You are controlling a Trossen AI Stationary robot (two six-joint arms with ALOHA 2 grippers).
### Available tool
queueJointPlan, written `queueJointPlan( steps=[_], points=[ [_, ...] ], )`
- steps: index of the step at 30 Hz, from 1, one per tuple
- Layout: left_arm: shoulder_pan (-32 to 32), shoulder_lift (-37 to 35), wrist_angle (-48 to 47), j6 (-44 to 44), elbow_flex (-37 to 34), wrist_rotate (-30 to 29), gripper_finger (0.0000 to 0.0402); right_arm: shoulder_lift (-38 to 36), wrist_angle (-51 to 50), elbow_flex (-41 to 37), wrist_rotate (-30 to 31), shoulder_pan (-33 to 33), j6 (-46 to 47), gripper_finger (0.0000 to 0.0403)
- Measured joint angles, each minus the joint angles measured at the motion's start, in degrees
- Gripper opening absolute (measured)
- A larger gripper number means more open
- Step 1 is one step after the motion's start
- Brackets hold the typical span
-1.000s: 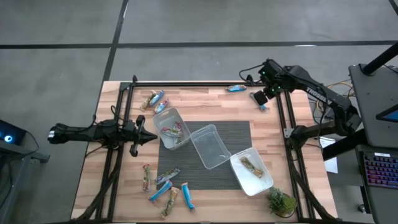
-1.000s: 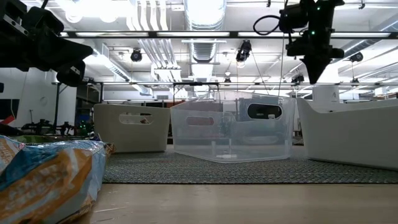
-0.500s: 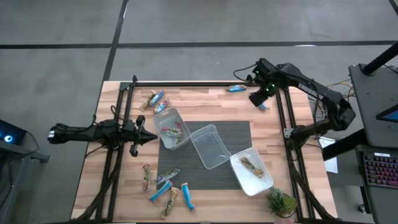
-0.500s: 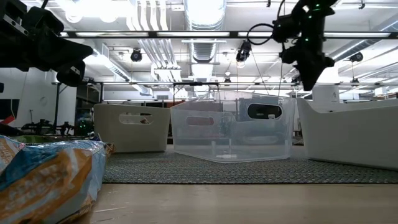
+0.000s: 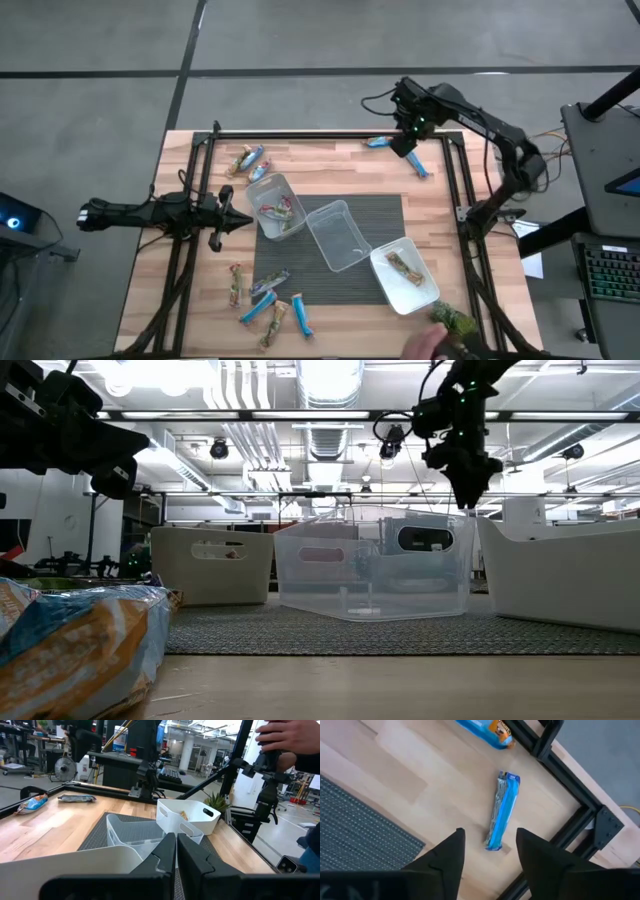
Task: Pick and place Granola Bars by type
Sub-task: Put the blue granola bar into the transparent bin
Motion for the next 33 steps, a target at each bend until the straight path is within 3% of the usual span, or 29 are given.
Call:
queueJointPlan(
  steps=[13, 20, 33],
  points=[
    [0.0, 0.0, 0.0, 0.0, 0.0, 0.0, 0.0, 11.0, -9.7, 14.9, 1.5, -3.1, -4.1, 0.0213],
    [0.0, 0.0, 0.0, 0.0, 0.0, 0.0, 0.0, 11.5, -10.3, 15.2, 6.0, -3.6, -6.6, 0.0242],
    [0.0, 0.0, 0.0, 0.0, 0.0, 0.0, 0.0, 11.5, -11.6, 15.0, 5.4, -3.7, -5.7, 0.0288]
  ],
)
